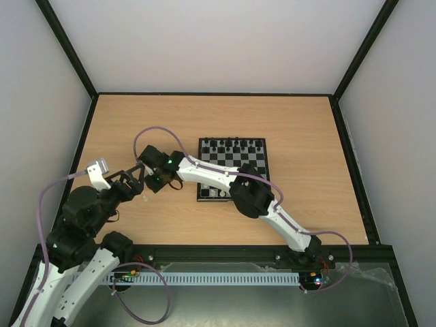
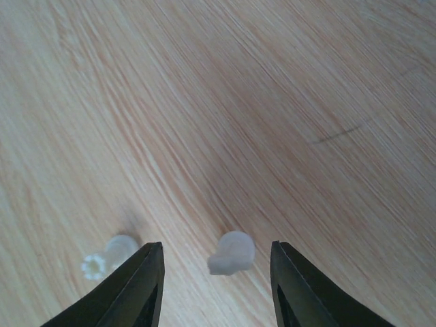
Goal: Set up the chess pieces on the board
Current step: Pick up the chess piece at the center of the board.
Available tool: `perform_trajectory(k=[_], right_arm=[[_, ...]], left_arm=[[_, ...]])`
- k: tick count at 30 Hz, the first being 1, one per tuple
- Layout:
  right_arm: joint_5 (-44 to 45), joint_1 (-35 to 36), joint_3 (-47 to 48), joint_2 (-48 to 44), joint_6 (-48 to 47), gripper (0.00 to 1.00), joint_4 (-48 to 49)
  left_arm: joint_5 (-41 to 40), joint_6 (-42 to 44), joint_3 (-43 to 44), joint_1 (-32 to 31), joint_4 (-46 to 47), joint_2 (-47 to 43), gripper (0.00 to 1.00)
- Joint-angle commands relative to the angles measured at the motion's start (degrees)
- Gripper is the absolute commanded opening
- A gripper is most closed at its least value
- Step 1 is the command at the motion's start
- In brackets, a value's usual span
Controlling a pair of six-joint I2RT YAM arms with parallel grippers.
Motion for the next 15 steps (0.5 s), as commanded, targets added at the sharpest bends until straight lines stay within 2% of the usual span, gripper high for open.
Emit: perform_trajectory(k=[1, 15], right_arm=[[2.8, 0.2, 3.8, 2.4, -0.9, 0.43, -5.6], [2.1, 0.3, 3.2, 3.3, -1.1, 0.35, -5.2]], left_arm=[[0.5, 1.6, 0.8, -0.3, 1.9, 0.5, 0.99], [2.0, 1.4, -1.0, -0.3, 3.4, 2.4, 0.99]])
